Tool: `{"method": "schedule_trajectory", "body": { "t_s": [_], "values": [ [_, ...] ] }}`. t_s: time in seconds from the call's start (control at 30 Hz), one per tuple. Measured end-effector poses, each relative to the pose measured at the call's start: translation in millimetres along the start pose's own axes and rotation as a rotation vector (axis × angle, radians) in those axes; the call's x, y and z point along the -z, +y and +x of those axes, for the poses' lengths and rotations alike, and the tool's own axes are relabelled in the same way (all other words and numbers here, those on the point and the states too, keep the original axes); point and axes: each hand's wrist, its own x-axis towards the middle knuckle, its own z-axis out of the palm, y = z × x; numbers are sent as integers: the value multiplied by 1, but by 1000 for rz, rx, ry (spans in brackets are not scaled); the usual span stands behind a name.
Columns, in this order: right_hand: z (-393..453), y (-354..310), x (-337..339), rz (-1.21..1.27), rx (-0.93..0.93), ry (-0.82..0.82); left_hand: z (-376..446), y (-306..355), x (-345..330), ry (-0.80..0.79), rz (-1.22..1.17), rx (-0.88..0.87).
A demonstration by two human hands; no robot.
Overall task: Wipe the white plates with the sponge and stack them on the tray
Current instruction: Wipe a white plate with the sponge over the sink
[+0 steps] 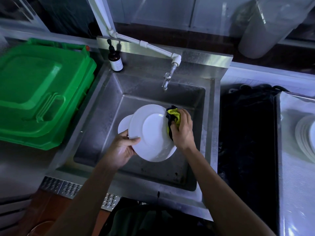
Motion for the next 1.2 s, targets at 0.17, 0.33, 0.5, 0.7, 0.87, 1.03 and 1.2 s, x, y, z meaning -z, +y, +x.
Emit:
{"method": "schedule_trajectory", "body": {
  "t_s": [0.17, 0.33, 0.5, 0.7, 0.87, 1.03, 1.2],
  "values": [
    [5, -9, -3, -79, 105, -10, -2, 1, -8, -30, 91, 39],
    [5, -25, -10, -170, 306, -47, -2, -5, -10, -17, 130, 59],
    [-3, -36, -20, -234, 555, -142, 1, -9, -7, -17, 103, 60],
    [-17, -39, -36, -183, 699, -256, 1, -12, -3, 20, 71, 48],
    [-14, -37, -41, -145, 662, -240, 1, -10, 2, 28, 87, 65],
    [6, -30, -37, -151, 531, -150, 2, -4, 9, 49, 95, 68],
    [16, -14, -35, -128, 265, -72, 6, 6, 14, 84, 66, 18]
  ]
}}
